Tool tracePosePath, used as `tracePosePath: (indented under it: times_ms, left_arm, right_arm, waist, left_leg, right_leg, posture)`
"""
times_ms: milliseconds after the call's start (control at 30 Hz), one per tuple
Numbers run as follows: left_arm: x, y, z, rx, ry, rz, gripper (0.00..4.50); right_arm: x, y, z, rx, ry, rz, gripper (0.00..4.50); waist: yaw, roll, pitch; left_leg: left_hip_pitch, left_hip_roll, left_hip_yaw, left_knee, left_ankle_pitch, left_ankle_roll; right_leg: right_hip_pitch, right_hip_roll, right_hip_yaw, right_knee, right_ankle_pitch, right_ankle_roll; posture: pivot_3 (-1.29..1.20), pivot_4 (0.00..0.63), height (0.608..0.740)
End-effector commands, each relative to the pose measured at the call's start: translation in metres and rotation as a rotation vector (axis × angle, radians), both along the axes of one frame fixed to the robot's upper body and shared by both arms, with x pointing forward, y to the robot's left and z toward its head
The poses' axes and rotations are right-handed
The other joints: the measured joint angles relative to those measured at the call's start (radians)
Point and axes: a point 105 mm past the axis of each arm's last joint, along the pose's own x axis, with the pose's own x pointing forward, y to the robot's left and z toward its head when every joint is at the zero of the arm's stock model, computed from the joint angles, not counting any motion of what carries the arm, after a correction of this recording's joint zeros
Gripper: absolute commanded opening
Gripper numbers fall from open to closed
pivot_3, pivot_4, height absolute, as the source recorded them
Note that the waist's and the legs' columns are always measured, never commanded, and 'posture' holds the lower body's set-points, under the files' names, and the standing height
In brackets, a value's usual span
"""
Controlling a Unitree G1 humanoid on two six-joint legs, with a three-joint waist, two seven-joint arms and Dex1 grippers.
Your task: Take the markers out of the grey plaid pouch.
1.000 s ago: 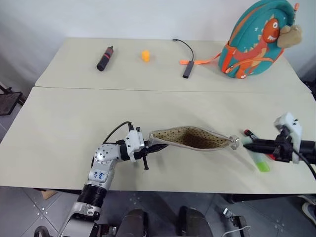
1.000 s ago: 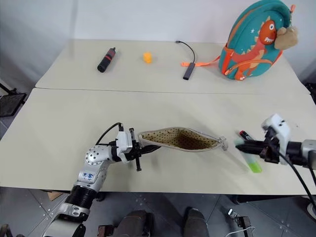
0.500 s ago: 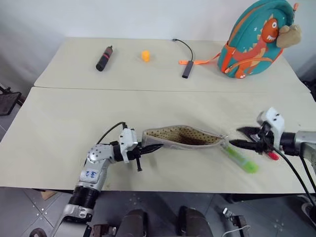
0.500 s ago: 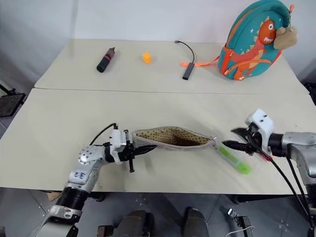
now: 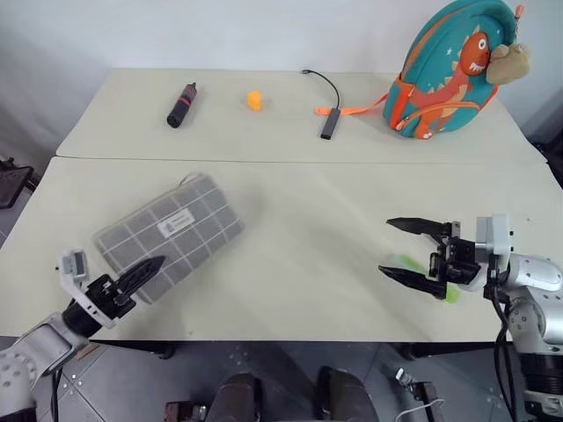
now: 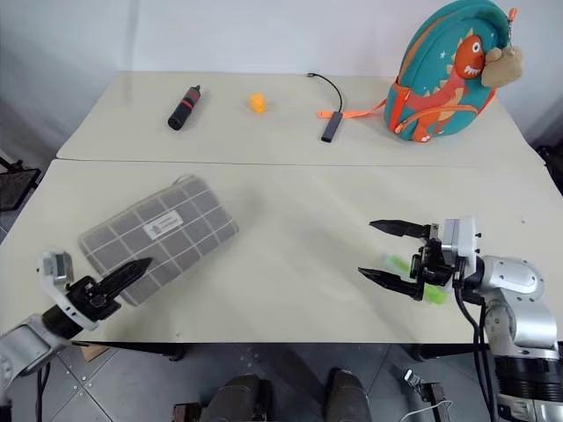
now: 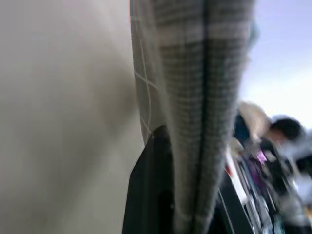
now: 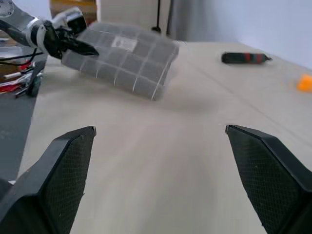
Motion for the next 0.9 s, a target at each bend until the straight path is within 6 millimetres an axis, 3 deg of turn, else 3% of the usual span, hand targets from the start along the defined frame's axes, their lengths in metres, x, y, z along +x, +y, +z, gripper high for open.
tracePosePath:
  times_ms: [33,167,267,400,500,600,633,733,800,900]
  left_arm:
    - [-0.006,0.01,0.012,-0.049,-0.015,0.085,0.0]
    - [-0.003,0.013,0.01,-0.022,0.011,0.142,0.0]
    - [0.007,0.03,0.02,0.054,-0.021,0.246,0.69]
    - [0.003,0.049,0.029,0.175,-0.023,0.305,1.88]
    - [-0.007,0.054,0.03,0.442,0.023,0.226,2.77]
    - [-0.009,0.069,0.035,0.508,0.008,0.266,3.65]
    - [-0.016,0.077,0.033,0.617,-0.001,0.239,3.96]
    - [-0.046,0.1,0.013,0.905,-0.02,0.092,3.96]
    - [-0.057,0.091,0.01,1.001,-0.112,-0.055,3.96]
    - [-0.054,0.084,0.02,1.125,-0.289,-0.169,3.96]
  right_arm:
    - [-0.006,0.004,0.0,-0.02,-0.043,0.021,4.47]
    - [-0.005,-0.001,-0.009,-0.023,-0.001,0.003,4.47]
    - [-0.001,0.0,-0.01,-0.001,0.036,-0.012,4.5]
    - [-0.003,0.007,-0.005,0.045,0.061,0.007,4.5]
    - [-0.005,0.007,-0.005,0.043,0.089,0.008,4.5]
    - [-0.004,0.006,-0.004,0.04,0.092,0.003,4.5]
    - [-0.004,0.005,-0.005,0.033,0.091,0.0,4.5]
    - [-0.004,0.002,-0.006,0.03,0.094,-0.011,4.5]
    - [-0.003,0.002,-0.007,0.029,0.096,-0.011,4.5]
    - [-0.001,0.0,-0.007,-0.007,0.075,-0.001,4.5]
  waist:
    - [0.003,0.0,0.0]
    - [0.003,0.0,0.0]
    - [0.002,0.0,0.0]
    - [-0.005,0.0,0.0]
    - [-0.009,-0.001,0.0]
    - [-0.006,0.001,0.0]
    - [-0.004,0.002,0.0]
    - [-0.009,-0.001,0.0]
    - [-0.012,-0.001,0.0]
    - [-0.002,-0.002,-0.001]
  left_leg:
    - [0.001,0.0,0.0,0.0,0.0,0.0]
    - [0.003,-0.001,0.002,-0.002,-0.001,-0.001]
    - [0.007,0.0,0.004,-0.003,-0.001,-0.001]
    - [0.011,-0.001,0.006,-0.005,-0.002,-0.002]
    - [0.012,-0.001,0.008,-0.007,-0.002,-0.003]
    - [0.012,-0.001,0.012,-0.008,-0.003,-0.004]
    - [0.011,-0.001,0.013,-0.009,-0.003,-0.004]
    - [0.011,0.0,0.017,-0.01,-0.003,-0.005]
    - [0.013,0.0,0.023,-0.016,-0.004,-0.005]
    - [0.012,0.002,0.03,-0.017,-0.004,-0.006]
  right_leg:
    - [0.001,0.0,0.0,0.0,0.0,0.0]
    - [0.001,0.0,0.002,0.0,0.0,0.0]
    - [0.004,0.0,0.003,0.0,0.0,-0.001]
    - [0.006,0.001,0.004,-0.001,-0.001,-0.002]
    - [0.004,0.003,0.006,-0.001,-0.001,-0.003]
    - [0.001,0.004,0.009,0.0,-0.002,-0.004]
    - [0.0,0.004,0.011,0.0,-0.002,-0.004]
    - [-0.003,0.006,0.011,0.0,-0.003,-0.006]
    - [-0.006,0.006,0.012,-0.001,-0.004,-0.007]
    - [-0.008,0.007,0.012,-0.001,-0.005,-0.009]
  posture:
    - [0.0,0.15,0.74]
    - [0.0,0.15,0.74]
    - [0.0,0.15,0.74]
    - [0.0,0.15,0.74]
    - [0.0,0.15,0.74]
    - [0.0,0.15,0.74]
    - [0.0,0.15,0.74]
    - [0.0,0.15,0.74]
    - [0.0,0.15,0.74]
    - [0.0,0.15,0.74]
